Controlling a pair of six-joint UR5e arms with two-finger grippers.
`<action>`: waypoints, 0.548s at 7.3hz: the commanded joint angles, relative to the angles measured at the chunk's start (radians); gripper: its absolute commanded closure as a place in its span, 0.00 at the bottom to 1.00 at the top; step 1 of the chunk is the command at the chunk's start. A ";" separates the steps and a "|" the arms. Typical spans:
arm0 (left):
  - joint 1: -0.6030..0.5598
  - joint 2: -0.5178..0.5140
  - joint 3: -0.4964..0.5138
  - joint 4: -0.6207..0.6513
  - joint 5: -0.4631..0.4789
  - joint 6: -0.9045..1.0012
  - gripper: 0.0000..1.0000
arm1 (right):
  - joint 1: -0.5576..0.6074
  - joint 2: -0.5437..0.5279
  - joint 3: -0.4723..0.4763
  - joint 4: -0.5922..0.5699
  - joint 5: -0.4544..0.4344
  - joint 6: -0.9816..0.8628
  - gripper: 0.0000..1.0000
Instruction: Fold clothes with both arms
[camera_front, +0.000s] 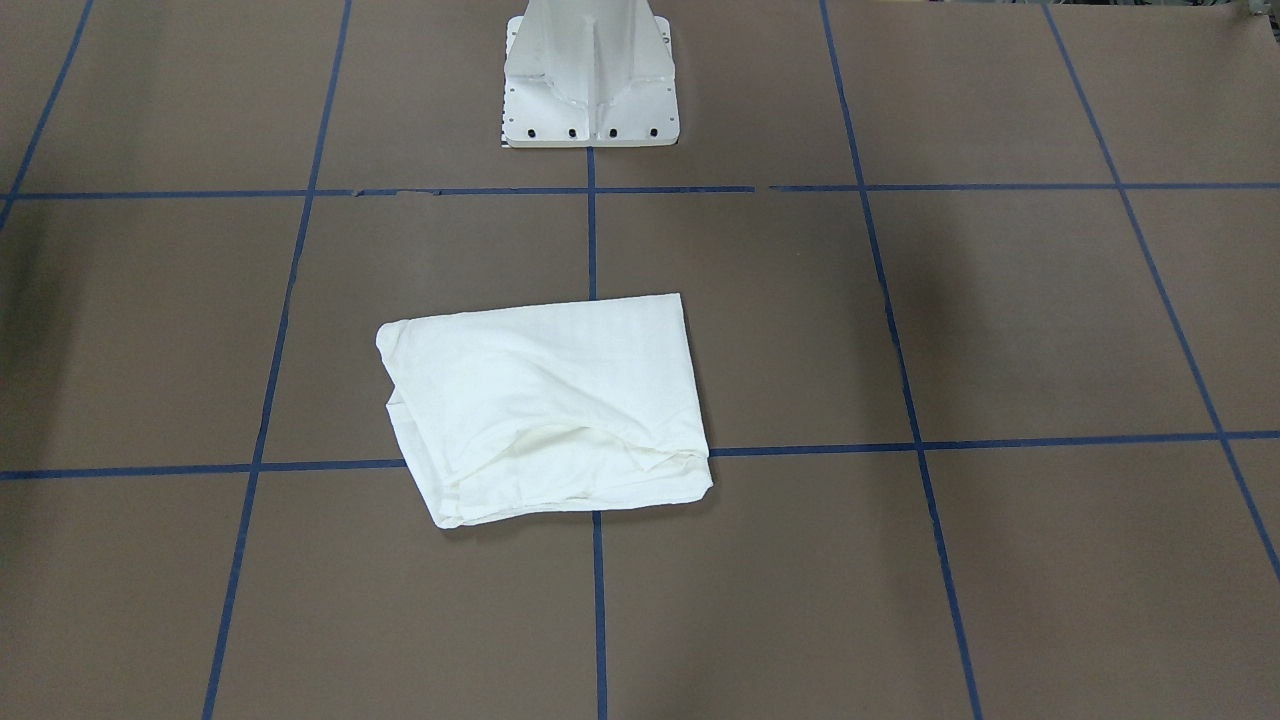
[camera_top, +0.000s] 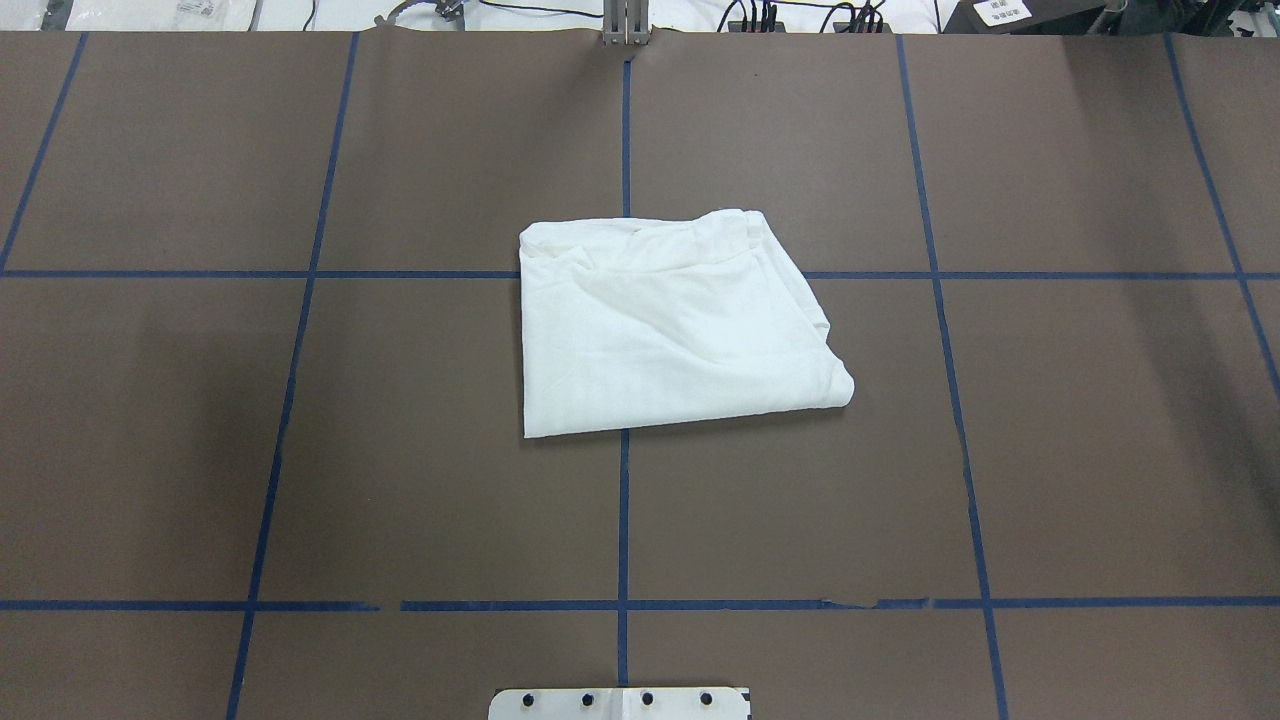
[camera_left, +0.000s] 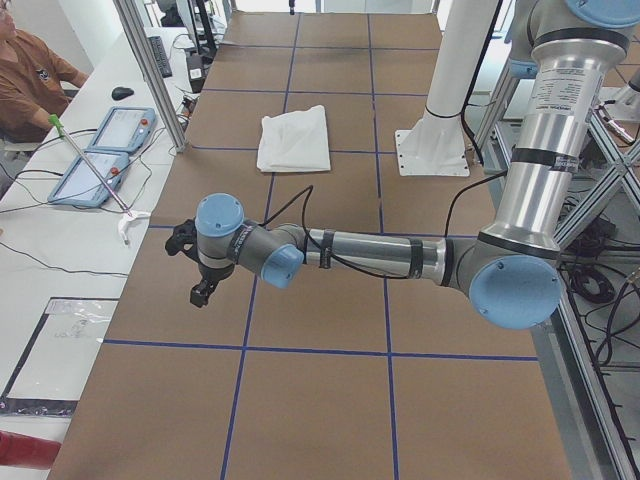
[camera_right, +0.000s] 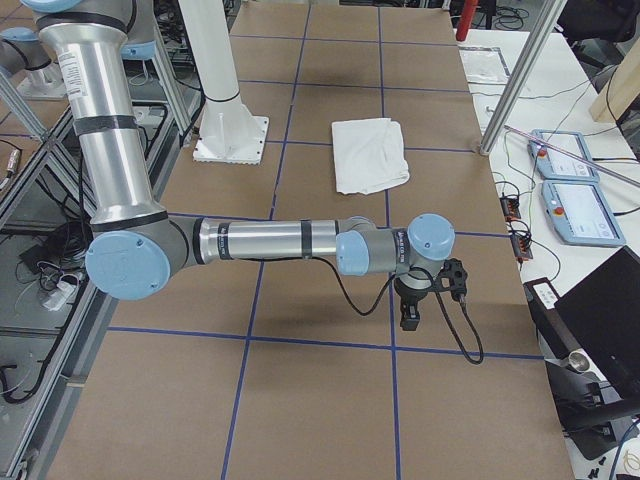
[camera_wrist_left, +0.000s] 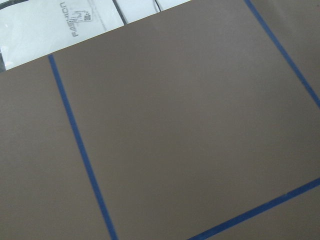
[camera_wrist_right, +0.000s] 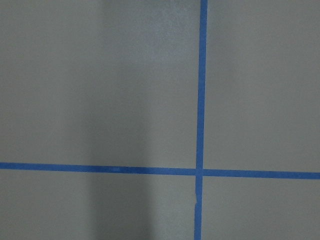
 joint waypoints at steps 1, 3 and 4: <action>-0.046 0.005 -0.016 0.129 -0.001 0.039 0.01 | -0.003 -0.020 0.098 -0.127 -0.011 -0.015 0.00; -0.051 0.063 -0.020 0.110 -0.003 -0.019 0.01 | -0.008 -0.034 0.116 -0.126 -0.008 -0.013 0.00; -0.051 0.064 -0.021 0.094 -0.001 -0.016 0.01 | -0.009 -0.035 0.108 -0.121 -0.005 -0.012 0.00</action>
